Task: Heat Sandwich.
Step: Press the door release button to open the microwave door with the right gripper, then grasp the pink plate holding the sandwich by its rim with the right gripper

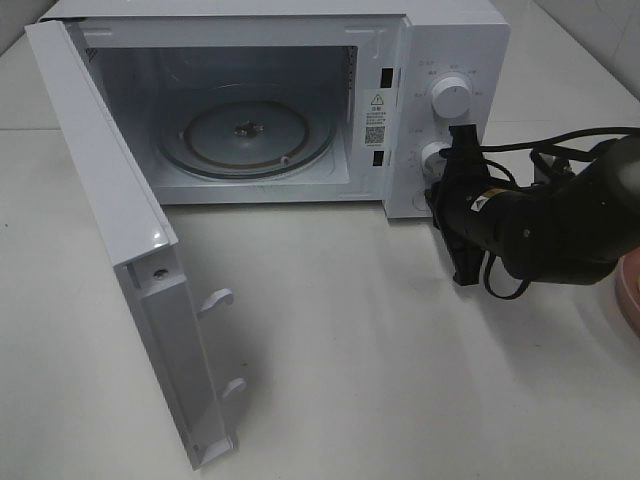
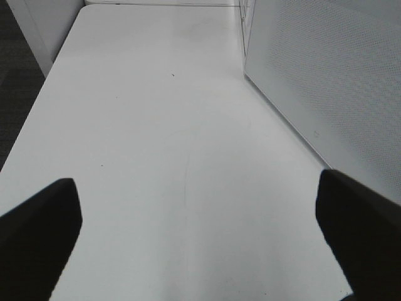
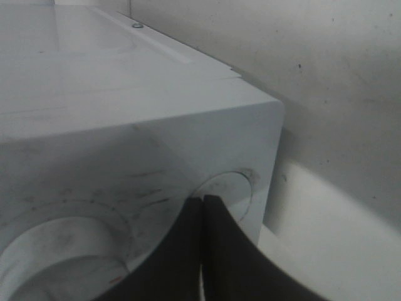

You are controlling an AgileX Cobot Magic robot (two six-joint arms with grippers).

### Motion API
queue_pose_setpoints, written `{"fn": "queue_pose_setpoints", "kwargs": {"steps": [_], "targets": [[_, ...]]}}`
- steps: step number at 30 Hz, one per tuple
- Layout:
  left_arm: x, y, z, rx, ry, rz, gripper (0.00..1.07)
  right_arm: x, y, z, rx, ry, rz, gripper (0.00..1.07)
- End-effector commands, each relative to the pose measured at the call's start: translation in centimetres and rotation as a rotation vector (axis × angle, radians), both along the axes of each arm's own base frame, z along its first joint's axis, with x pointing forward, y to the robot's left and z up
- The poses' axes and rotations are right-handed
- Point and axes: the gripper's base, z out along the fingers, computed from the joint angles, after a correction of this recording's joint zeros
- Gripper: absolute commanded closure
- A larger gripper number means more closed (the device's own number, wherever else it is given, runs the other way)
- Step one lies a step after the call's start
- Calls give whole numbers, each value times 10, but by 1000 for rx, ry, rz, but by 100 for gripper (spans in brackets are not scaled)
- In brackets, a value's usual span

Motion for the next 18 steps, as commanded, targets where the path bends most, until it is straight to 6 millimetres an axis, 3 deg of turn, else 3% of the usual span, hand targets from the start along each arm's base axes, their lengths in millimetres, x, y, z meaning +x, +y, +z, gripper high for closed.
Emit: {"fn": "queue_pose_setpoints", "kwargs": {"steps": [1, 15, 18], "targets": [[-3, 0, 0, 0, -36, 2, 10, -8, -4, 9, -10, 0, 19, 107], [-3, 0, 0, 0, -36, 2, 10, -51, -13, 25, -155, 159, 188, 105], [-3, 0, 0, 0, -36, 2, 10, -62, -13, 29, -277, 242, 328, 104]]}}
